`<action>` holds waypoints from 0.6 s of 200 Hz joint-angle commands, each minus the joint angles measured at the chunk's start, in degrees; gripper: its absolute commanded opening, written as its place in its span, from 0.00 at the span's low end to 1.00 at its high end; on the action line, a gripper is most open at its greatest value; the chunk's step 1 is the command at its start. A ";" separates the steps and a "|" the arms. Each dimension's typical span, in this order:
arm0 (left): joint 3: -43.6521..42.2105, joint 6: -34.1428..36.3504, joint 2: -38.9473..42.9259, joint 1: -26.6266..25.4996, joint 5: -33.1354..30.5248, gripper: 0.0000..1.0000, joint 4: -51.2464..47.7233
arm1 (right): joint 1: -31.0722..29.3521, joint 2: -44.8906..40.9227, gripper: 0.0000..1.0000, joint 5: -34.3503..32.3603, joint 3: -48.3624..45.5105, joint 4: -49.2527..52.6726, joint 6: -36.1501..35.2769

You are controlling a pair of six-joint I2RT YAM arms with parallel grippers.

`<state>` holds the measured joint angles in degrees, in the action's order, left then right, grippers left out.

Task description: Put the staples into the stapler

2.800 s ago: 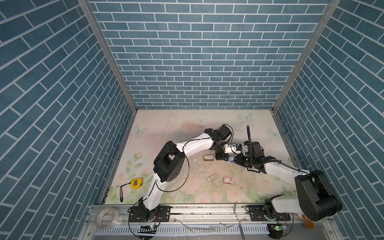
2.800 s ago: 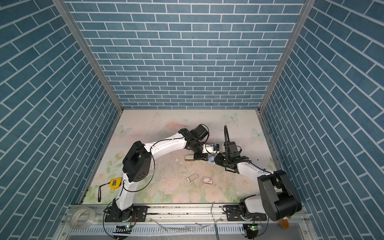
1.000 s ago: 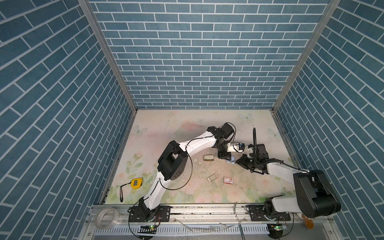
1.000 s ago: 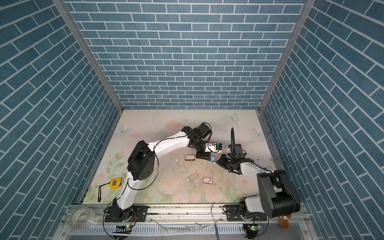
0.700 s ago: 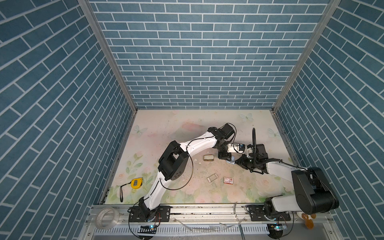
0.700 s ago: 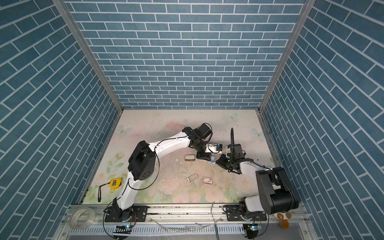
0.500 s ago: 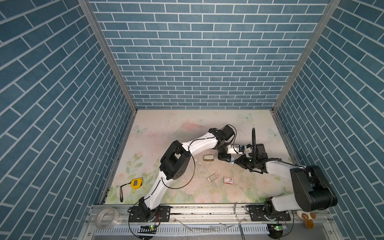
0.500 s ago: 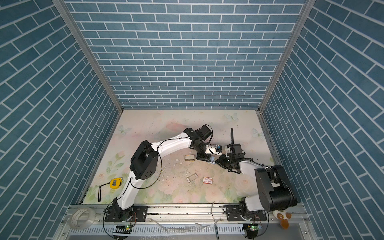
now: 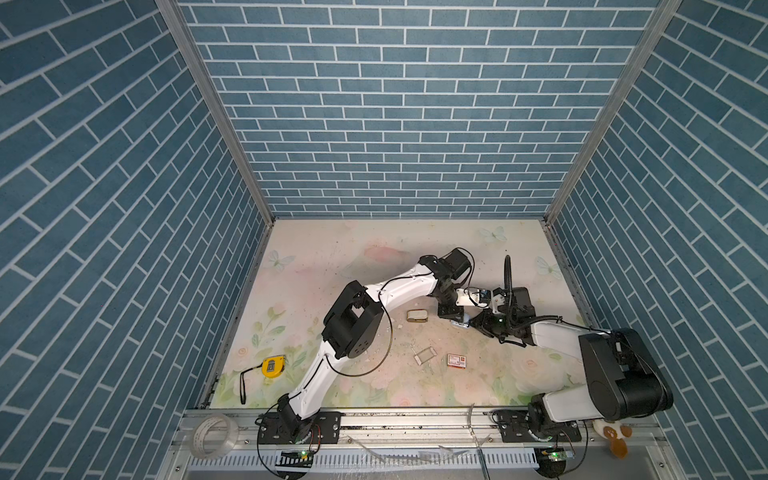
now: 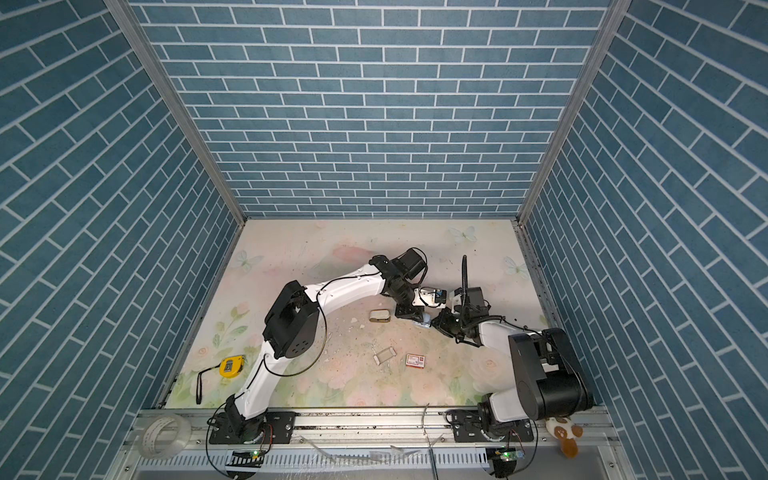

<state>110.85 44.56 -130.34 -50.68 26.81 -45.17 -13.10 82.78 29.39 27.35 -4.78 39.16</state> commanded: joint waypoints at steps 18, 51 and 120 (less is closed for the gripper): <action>2.09 1.41 -2.52 -0.74 -0.38 0.39 -0.71 | 0.53 1.33 0.12 0.75 -0.26 0.13 -0.05; 2.44 2.09 -2.97 -1.22 -0.72 0.39 -0.80 | 0.76 0.98 0.12 1.29 -0.88 -0.59 0.04; 3.22 2.67 -4.05 -1.88 -1.73 0.32 -1.25 | 1.30 0.32 0.12 2.07 -1.78 -1.50 0.31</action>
<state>112.60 46.15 -133.10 -51.90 25.43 -45.17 -12.25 83.09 30.83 26.76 -6.04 39.18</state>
